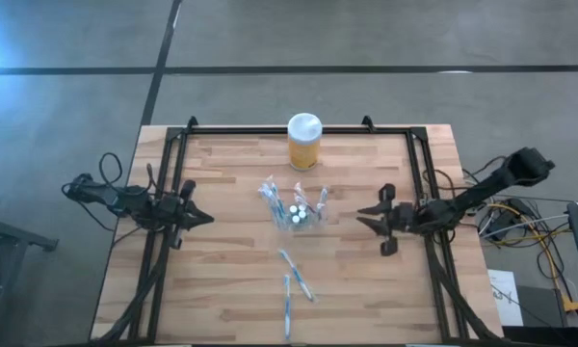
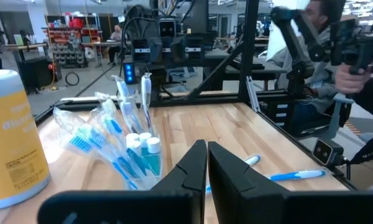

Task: Pick & Place toothbrushing station
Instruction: Put the blue toothbrush into the transparent organizer

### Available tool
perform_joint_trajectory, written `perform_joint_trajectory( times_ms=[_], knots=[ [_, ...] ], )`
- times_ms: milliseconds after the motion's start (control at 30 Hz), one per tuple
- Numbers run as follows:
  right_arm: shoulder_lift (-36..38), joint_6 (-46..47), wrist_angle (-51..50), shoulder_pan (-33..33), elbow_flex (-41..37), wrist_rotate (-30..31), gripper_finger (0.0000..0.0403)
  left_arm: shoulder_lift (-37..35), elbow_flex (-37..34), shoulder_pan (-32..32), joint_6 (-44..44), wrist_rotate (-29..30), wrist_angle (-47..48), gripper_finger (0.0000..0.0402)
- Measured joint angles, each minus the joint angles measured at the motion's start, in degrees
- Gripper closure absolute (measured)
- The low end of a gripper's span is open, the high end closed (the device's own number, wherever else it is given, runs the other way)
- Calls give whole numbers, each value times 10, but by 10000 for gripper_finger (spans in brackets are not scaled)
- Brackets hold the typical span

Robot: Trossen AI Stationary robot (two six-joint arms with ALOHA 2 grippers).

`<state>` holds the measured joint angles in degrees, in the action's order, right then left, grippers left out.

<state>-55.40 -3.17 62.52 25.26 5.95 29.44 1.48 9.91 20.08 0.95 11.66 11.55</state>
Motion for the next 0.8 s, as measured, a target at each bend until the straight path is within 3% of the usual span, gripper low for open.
perform_joint_trajectory(
  times_ms=[233, 567, 800],
  knots=[
    [160, 3, -99, 0, -45, 22, 387, 0, 0, 0, -10, 5, -20, 381],
    [265, 68, -290, 0, -55, 21, 394, 0, 0, 0, 17, 45, -30, 396],
    [270, 141, -323, 0, -55, 5, 394, 0, 0, 0, 24, 50, -30, 398]
  ],
)
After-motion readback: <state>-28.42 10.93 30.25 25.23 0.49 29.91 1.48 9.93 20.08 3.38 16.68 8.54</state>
